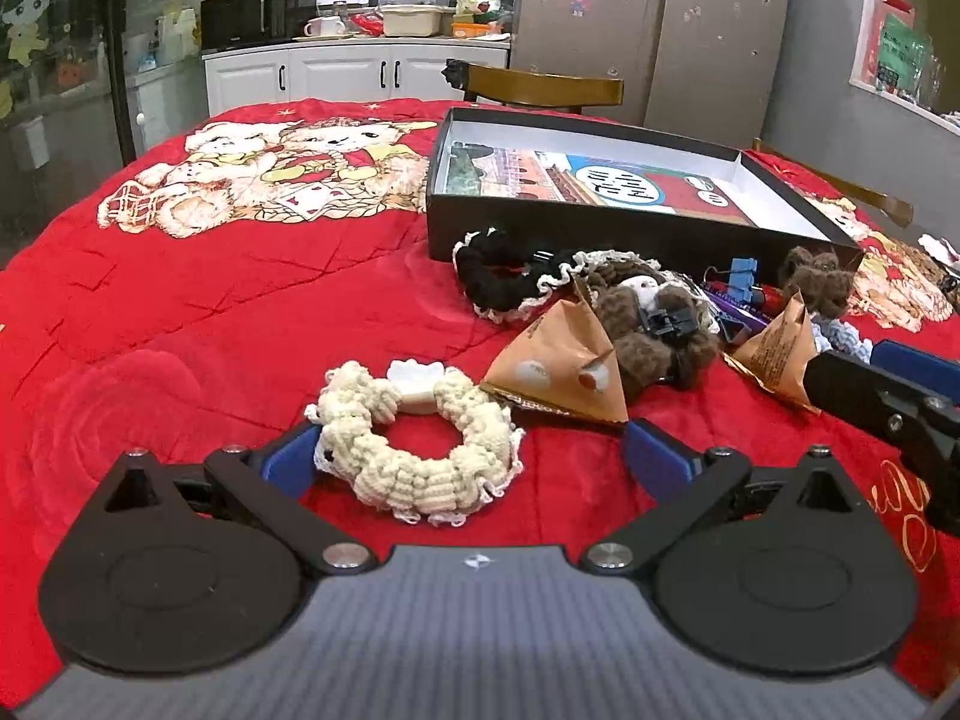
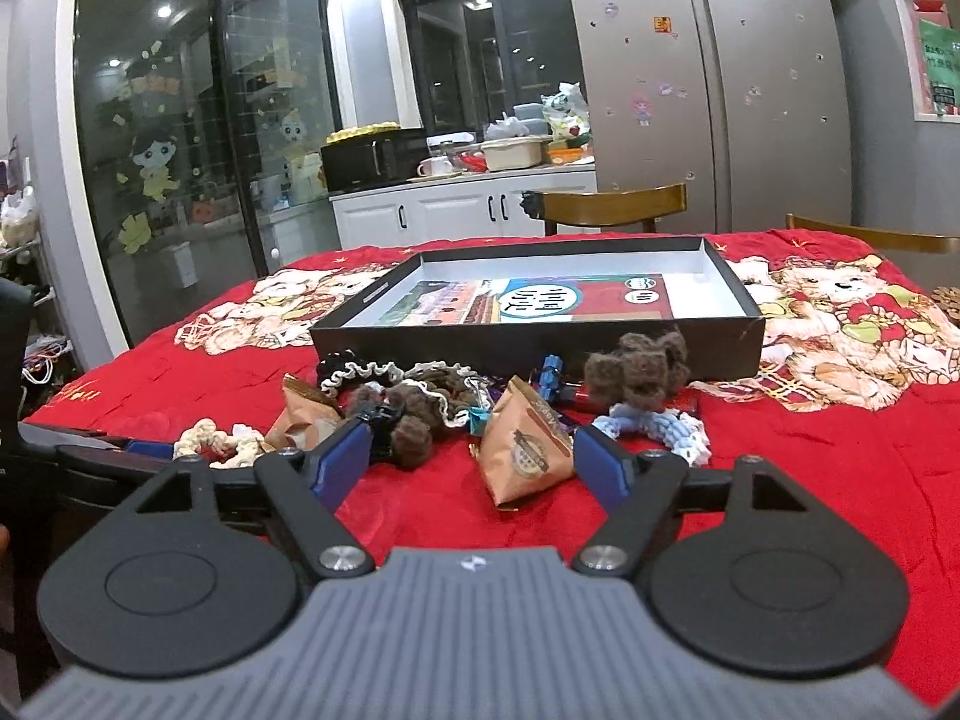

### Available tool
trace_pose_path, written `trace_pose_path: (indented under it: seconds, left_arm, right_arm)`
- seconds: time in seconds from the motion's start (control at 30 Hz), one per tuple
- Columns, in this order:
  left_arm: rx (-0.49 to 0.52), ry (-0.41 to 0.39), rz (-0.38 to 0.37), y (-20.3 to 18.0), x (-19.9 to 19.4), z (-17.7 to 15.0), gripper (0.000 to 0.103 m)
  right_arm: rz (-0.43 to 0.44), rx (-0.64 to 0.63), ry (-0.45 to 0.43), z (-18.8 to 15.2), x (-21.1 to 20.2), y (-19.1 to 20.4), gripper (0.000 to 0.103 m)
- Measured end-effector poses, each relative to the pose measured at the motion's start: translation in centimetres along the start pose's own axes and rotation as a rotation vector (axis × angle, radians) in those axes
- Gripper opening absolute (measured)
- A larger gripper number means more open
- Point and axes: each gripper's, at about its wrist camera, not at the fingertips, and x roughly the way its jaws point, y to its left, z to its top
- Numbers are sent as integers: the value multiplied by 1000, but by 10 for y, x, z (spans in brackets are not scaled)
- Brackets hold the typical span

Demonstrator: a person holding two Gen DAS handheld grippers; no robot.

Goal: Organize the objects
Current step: 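Move left tool to the cream crocheted ring while right tool approaches a tan paper packet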

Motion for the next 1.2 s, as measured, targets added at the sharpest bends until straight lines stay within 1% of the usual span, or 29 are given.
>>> trace_pose_path:
  seconds: [0.1,0.17,0.27,0.37,0.4,0.53,0.67,0.77,0.83,0.97,1.07,1.2]
  left_arm:
    - [46,9,19,-5,2,-1,103]
    - [49,10,14,-5,2,-1,103]
    - [32,16,-7,-1,3,2,103]
    - [48,20,-15,-2,3,2,103]
    - [49,19,-17,-2,3,2,103]
    - [70,9,-11,-4,3,2,97]
    - [64,3,-11,-4,3,2,96]
    - [64,-5,-5,-5,4,0,97]
    - [70,0,-8,-6,4,0,100]
    - [71,6,-15,-6,6,1,102]
    - [91,12,-1,-10,7,0,103]
    - [93,8,17,-13,5,-2,103]
  right_arm:
    - [11,8,20,0,3,-1,84]
    - [17,20,37,1,6,-3,84]
    - [52,50,-8,1,2,-6,84]
    - [71,49,-29,2,3,-5,83]
    - [73,43,-25,3,5,-3,83]
    - [60,47,35,5,18,-1,80]
    - [23,127,82,4,28,-13,79]
    - [25,178,109,2,33,-22,79]
    - [29,193,119,1,35,-25,80]
    - [32,196,122,1,36,-25,81]
    - [38,197,125,1,38,-24,82]
    - [49,208,129,1,40,-25,83]
